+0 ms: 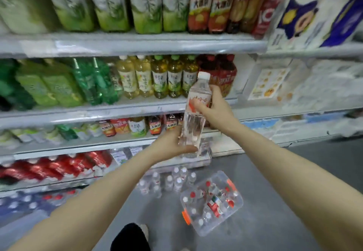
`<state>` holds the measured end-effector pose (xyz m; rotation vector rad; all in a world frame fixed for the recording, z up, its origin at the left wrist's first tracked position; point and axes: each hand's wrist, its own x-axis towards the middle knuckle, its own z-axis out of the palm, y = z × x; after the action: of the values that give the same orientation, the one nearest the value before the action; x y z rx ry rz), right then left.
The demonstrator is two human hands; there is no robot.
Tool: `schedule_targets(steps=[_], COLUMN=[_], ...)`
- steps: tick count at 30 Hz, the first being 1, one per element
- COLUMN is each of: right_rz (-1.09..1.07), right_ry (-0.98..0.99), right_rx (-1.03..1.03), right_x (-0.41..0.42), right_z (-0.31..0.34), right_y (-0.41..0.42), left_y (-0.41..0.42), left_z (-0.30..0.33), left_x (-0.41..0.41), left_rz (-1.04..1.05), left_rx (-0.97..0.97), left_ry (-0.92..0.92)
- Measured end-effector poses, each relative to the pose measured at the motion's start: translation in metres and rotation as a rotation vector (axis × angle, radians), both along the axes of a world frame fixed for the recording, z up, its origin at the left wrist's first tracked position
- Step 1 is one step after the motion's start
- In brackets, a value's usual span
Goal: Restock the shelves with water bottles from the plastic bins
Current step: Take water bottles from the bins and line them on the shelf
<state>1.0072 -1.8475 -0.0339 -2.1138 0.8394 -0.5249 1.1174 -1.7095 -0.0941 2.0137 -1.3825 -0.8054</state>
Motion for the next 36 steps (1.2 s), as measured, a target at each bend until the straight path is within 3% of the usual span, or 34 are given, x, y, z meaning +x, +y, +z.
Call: schedule_targets(steps=[4, 11, 14, 16, 20, 24, 31, 36], right_rz=[0.178, 0.336, 0.329, 0.376, 0.406, 0.277, -0.010, -0.103], right_ry=[0.030, -0.023, -0.086, -0.180, -0.252, -0.334, -0.415, -0.406], right_rx=[-0.181, -0.470, -0.515, -0.432, -0.361, -0.364, -0.456, -0.576], right_x=[0.046, 0.137, 0.182, 0.215, 0.282, 0.337, 0.398, 0.425], right_z=[0.084, 0.243, 0.305, 0.341, 0.396, 0.424, 0.440, 0.439], right_y=[0.012, 0.043, 0.054, 0.059, 0.059, 0.047, 0.012, -0.007], left_y=[0.023, 0.067, 0.084, 0.092, 0.098, 0.087, 0.034, -0.008], left_z=[0.071, 0.223, 0.287, 0.323, 0.375, 0.402, 0.412, 0.419], left_x=[0.061, 0.173, 0.216, 0.249, 0.315, 0.366, 0.420, 0.439], left_rz=[0.067, 0.323, 0.365, 0.419, 0.505, 0.555, 0.485, 0.448], left_rx=[-0.055, -0.440, -0.591, -0.649, -0.594, -0.495, -0.447, -0.367], left_ry=[-0.175, -0.501, -0.571, -0.572, -0.637, -0.600, -0.539, -0.528])
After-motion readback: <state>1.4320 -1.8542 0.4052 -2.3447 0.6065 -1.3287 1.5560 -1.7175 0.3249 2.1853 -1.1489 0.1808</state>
